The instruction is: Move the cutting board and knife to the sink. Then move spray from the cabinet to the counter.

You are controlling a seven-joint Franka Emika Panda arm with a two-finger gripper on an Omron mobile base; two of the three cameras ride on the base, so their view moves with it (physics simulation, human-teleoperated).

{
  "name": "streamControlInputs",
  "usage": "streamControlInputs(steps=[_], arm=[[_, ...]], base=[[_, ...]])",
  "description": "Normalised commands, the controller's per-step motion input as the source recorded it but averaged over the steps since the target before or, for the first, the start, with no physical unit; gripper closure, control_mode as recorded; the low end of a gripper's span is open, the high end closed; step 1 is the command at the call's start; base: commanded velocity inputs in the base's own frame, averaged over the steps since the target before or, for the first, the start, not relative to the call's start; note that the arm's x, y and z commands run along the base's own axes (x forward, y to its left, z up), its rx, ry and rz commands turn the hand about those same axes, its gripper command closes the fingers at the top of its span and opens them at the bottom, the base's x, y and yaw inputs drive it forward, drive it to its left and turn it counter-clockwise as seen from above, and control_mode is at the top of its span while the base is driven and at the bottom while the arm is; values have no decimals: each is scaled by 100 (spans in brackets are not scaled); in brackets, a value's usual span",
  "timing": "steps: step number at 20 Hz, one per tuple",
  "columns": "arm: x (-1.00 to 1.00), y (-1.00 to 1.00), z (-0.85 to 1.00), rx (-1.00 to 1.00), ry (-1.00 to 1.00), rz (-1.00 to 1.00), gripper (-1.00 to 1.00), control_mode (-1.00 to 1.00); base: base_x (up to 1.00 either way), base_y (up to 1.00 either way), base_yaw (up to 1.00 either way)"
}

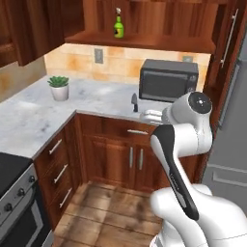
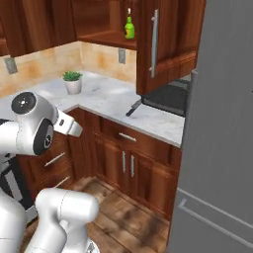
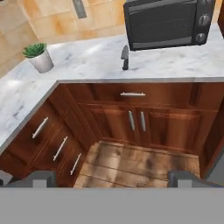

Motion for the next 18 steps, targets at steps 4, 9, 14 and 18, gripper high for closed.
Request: streamControlInputs(steps=[4,9,14,18], arm=[[0,0,0,0,0,0,-100,100],[0,0,0,0,0,0,-100,100],[0,0,0,0,0,0,-100,100],[0,0,0,0,0,0,-100,100]], base=[[100,18,-34],[100,20,-31],[100,31,-24],[100,28,-19]])
